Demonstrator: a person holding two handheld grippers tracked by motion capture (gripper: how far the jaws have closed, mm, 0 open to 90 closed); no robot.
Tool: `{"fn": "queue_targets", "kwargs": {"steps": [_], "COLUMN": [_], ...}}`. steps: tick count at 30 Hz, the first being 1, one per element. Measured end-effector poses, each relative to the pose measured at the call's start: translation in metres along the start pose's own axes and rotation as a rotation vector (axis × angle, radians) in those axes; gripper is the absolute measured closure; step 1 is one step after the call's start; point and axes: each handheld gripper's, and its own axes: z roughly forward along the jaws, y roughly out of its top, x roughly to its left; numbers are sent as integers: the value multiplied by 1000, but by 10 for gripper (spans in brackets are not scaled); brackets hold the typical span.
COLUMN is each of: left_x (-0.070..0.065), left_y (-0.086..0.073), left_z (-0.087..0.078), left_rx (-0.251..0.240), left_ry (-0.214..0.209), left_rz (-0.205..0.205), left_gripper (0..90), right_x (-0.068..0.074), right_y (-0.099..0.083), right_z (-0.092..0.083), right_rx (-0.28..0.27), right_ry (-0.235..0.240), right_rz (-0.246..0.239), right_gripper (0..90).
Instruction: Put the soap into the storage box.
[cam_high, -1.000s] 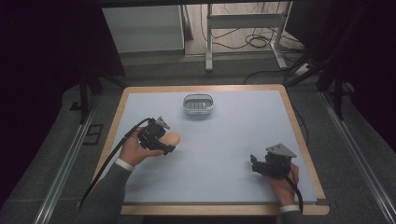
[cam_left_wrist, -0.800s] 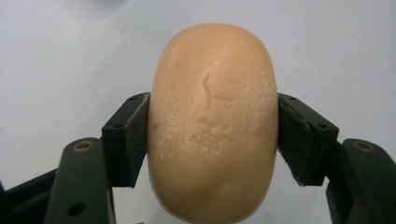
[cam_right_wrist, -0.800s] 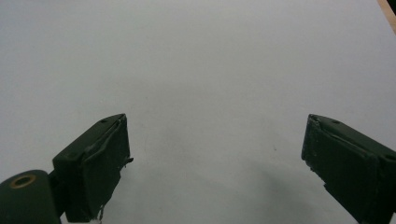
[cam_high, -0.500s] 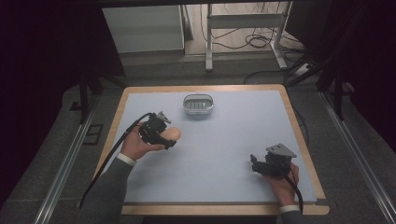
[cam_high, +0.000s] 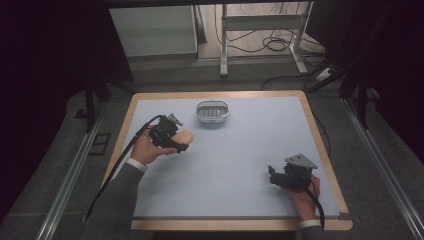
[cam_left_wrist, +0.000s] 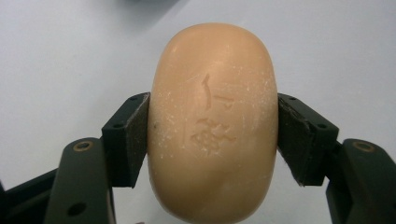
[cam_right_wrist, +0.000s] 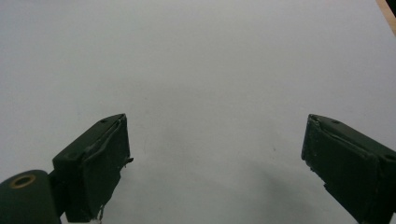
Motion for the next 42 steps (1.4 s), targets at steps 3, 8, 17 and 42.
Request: {"fn": "queue_targets", "kwargs": {"steps": [3,8,17,42], "left_x": [2,5,12,27], "left_y": [4,9,23,53], "left_z": [2,4,5,20], "left_rx": [-5,-3,-11,-3], "left_ry": [-7,-3,6,11], "left_rz": [5,3,7,2], "left_gripper": [325,325,325,326], "right_x": [0,0,0,0], "right_y": [0,0,0,0], "right_z": [0,0,0,0], "right_rx": [0,1,1,3], "right_ry": [1,1,0,0], "right_rz": [-1,-1,-1,2], "right_gripper": [76,76,76,76]}}
